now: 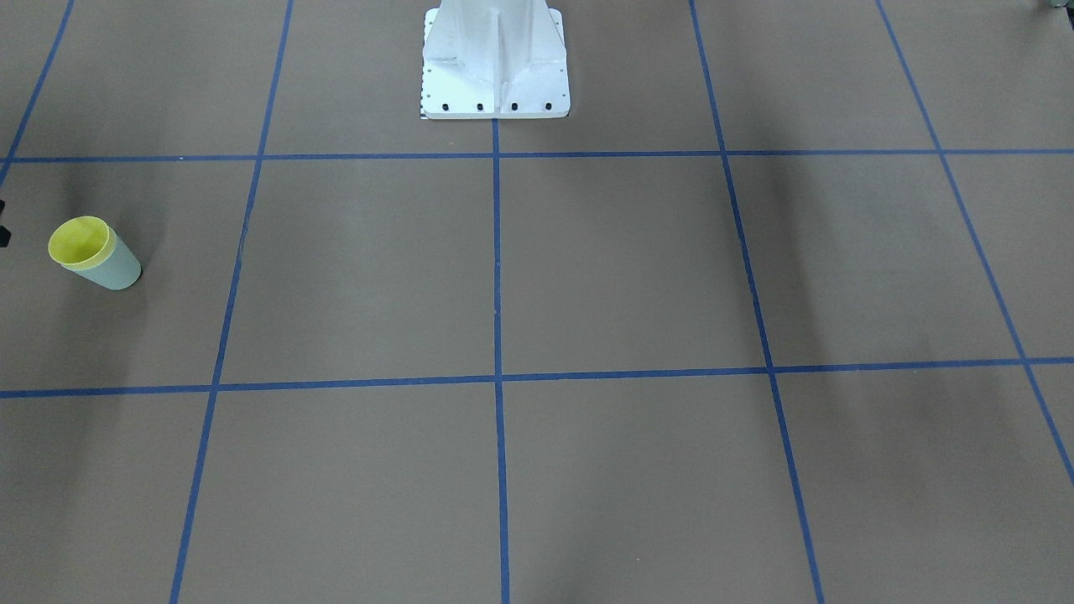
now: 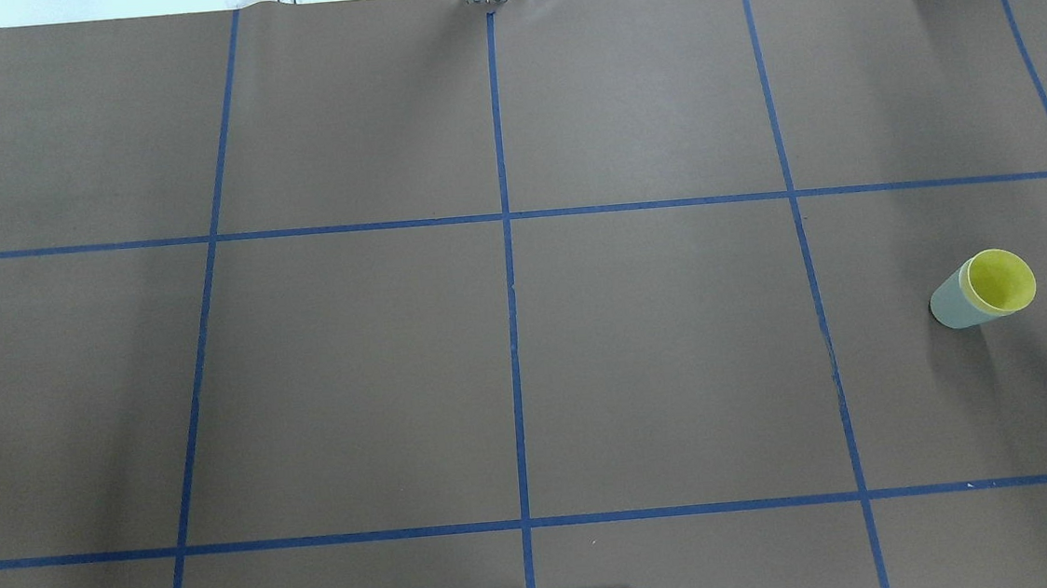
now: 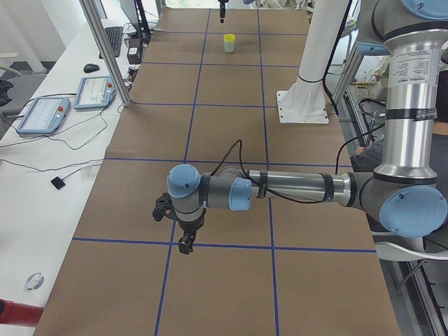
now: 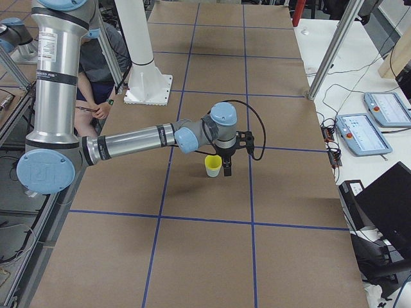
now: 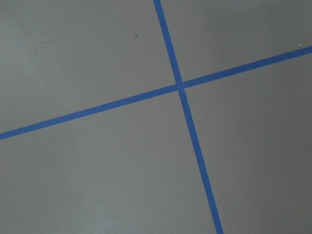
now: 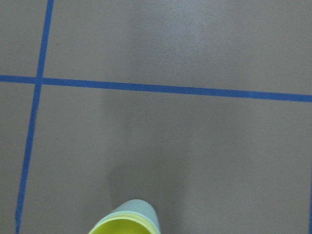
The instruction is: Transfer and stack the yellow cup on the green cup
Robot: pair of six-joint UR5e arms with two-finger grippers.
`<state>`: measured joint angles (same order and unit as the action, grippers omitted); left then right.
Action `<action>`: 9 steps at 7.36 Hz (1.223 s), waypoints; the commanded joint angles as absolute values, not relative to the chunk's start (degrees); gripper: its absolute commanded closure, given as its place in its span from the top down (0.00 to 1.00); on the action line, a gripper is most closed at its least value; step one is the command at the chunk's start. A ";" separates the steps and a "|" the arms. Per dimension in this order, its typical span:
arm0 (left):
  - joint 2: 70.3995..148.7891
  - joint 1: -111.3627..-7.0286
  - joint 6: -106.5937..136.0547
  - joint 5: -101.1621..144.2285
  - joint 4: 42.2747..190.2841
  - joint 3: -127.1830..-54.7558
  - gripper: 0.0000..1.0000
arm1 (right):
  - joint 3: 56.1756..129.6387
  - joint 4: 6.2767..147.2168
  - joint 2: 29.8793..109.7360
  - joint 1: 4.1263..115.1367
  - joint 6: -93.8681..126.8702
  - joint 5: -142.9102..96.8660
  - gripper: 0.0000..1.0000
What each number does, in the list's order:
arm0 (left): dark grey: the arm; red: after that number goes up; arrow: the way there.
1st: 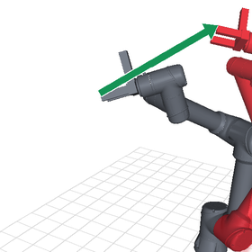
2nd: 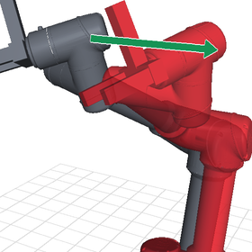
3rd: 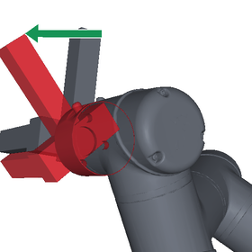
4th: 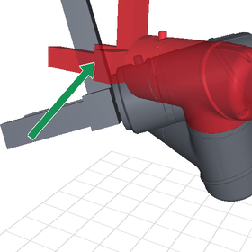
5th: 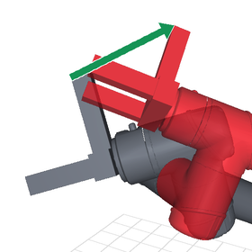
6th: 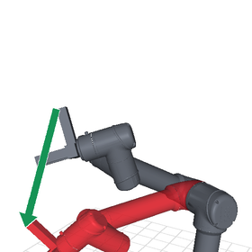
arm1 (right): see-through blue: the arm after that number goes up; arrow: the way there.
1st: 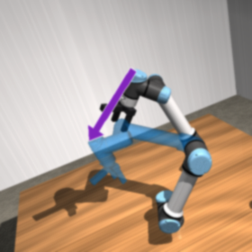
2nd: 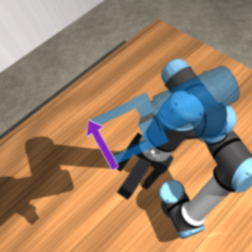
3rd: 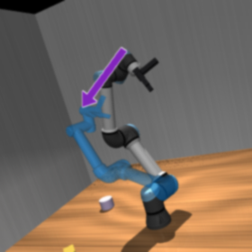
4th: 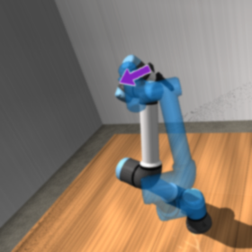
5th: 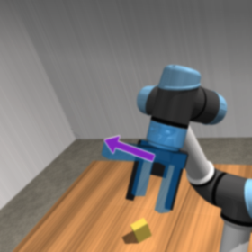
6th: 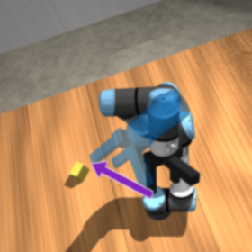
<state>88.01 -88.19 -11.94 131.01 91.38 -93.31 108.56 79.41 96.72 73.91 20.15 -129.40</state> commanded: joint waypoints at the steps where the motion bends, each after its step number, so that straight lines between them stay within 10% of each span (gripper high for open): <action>1: 87.63 -88.15 -11.95 130.96 91.41 -93.34 1.00 | 107.84 90.22 97.03 82.41 1.31 -128.59 1.00; 9: 86.67 -94.39 -12.13 135.53 91.32 -94.74 1.00 | 105.12 95.45 98.00 87.19 -4.66 -129.11 1.00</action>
<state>87.09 -92.59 -12.13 134.38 91.29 -93.98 105.11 95.45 98.04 87.18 -4.74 -129.06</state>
